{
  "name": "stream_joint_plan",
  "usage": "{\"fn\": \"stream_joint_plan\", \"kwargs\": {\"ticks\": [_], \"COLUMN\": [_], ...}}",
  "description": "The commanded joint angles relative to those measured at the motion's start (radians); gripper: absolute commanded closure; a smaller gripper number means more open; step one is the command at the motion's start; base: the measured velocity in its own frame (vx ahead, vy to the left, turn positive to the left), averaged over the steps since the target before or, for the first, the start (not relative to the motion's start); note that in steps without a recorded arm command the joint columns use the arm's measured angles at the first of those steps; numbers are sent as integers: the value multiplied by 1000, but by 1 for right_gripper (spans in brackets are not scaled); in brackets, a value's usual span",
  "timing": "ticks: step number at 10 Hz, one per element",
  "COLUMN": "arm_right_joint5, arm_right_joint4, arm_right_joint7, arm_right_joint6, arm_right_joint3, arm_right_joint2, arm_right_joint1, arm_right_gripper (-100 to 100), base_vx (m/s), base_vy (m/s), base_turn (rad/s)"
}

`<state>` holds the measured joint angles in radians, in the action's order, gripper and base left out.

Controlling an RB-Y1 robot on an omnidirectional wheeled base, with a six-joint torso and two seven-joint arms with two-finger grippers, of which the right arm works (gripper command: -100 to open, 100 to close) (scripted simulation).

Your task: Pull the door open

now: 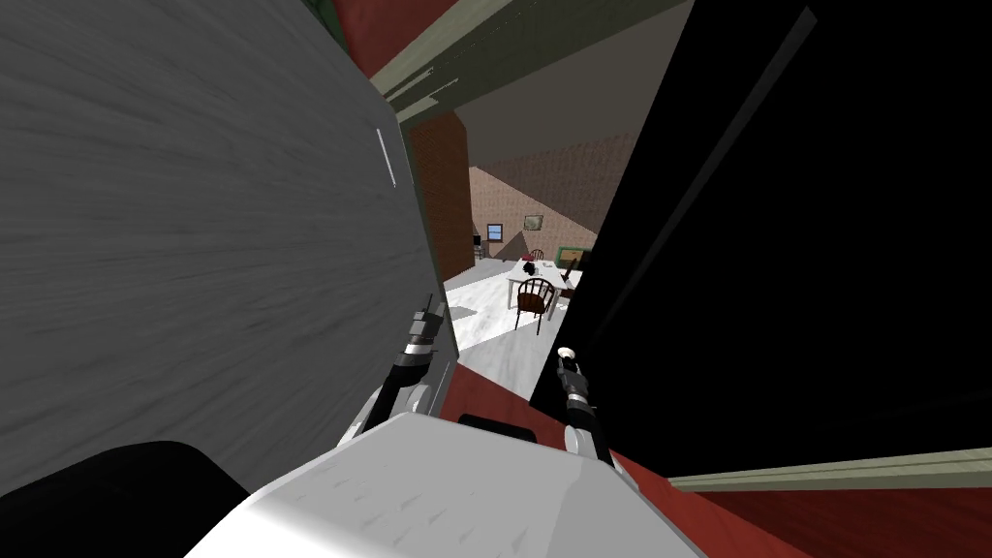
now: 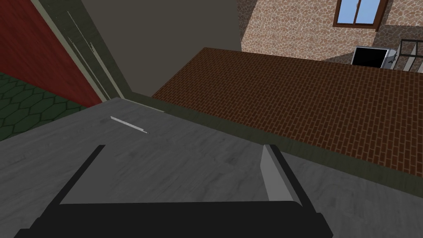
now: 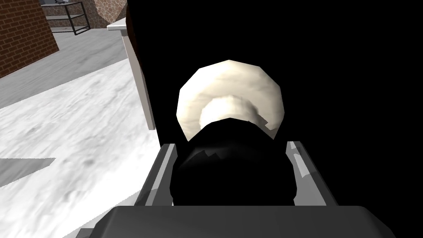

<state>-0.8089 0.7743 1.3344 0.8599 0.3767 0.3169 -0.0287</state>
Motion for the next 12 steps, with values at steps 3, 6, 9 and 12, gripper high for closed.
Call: {"fn": "stream_joint_plan", "kwargs": {"ticks": [3,6,9,12], "arm_right_joint5": [4,12,23,32], "arm_right_joint4": [2,7,13,18], "arm_right_joint7": [21,61,115,158], "arm_right_joint6": [5,18,34,48], "arm_right_joint3": [15,41,76,104], "arm_right_joint2": [17,49,93,129], "arm_right_joint1": [7,19,34,46], "arm_right_gripper": [100,100,100,100], "base_vx": [-43,-186,-214,-184], "base_vy": [-16,-22,-16,-2], "base_turn": [54,166,120,72]}}
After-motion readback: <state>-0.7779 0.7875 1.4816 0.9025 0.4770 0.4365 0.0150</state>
